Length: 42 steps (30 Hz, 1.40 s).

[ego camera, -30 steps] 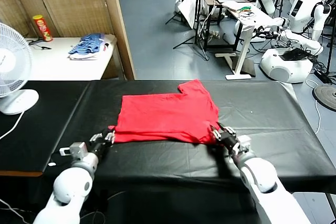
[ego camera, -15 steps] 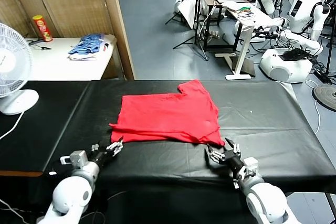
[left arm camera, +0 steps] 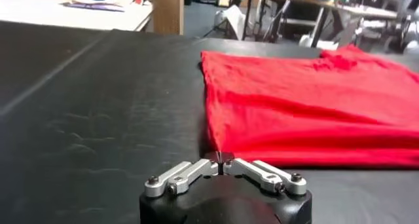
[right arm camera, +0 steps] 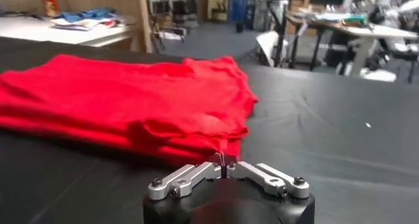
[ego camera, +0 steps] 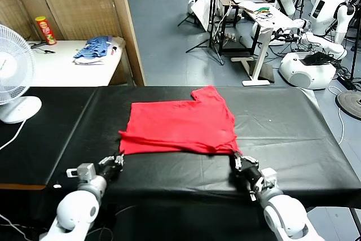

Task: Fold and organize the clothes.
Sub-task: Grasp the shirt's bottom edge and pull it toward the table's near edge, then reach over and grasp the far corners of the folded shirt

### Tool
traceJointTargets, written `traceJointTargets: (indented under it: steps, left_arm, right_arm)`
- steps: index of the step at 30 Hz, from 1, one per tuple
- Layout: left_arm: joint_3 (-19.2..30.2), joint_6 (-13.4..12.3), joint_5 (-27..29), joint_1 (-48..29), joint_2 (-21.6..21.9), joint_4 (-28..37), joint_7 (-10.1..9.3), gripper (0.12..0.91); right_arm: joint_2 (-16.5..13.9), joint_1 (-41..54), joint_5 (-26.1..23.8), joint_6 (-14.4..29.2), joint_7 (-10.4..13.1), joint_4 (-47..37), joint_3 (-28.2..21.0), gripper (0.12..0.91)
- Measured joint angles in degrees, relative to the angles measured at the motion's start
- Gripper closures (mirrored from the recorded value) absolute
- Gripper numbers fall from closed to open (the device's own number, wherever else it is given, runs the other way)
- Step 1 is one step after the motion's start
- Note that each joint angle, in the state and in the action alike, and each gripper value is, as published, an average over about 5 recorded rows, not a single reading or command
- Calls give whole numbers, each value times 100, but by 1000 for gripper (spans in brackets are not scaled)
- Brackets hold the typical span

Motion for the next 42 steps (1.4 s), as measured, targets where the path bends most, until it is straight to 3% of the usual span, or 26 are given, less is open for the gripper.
traceJointTargets:
  steps: [6,12,18,21,24,28,32,37,39,42]
  left_arm:
    - [-93,147,75,399,407,-403,65,903]
    - [-281,218,59,1060,746,-975,114,903]
    - [-406,226,127,1620,895,-1359,148,903]
    - [-421,244,155,1774,885,-1422,143,903]
    - [-460,297,148,1904,862,-1510,128,897]
    - [-561,384,102,2086,861,-1693,95,776]
    - [-680,484,-108,2131,878,-1931,84,575]
    - [-783,453,-678,1742,863,-2014,49,310]
    - [-721,478,-913,1341,816,-1881,-63,255]
    - [-521,568,-1235,519,733,-1506,-281,235]
  right_arm:
    - [7,-547,-58,-300,184,472,186,902]
    - [225,-1403,-382,-445,343,1133,361,902]
    - [417,-1977,-508,-513,250,1614,424,900]
    - [418,-2174,-533,-612,148,1811,500,833]
    - [363,-2326,-460,-704,112,2020,625,684]
    - [244,-2345,-113,-694,92,2252,871,450]
    - [102,-2053,258,-391,79,2199,1075,278]
    - [25,-929,332,-265,213,1414,906,229]
    - [22,-358,311,-280,251,982,714,228]
    - [20,478,260,-280,263,340,358,227]
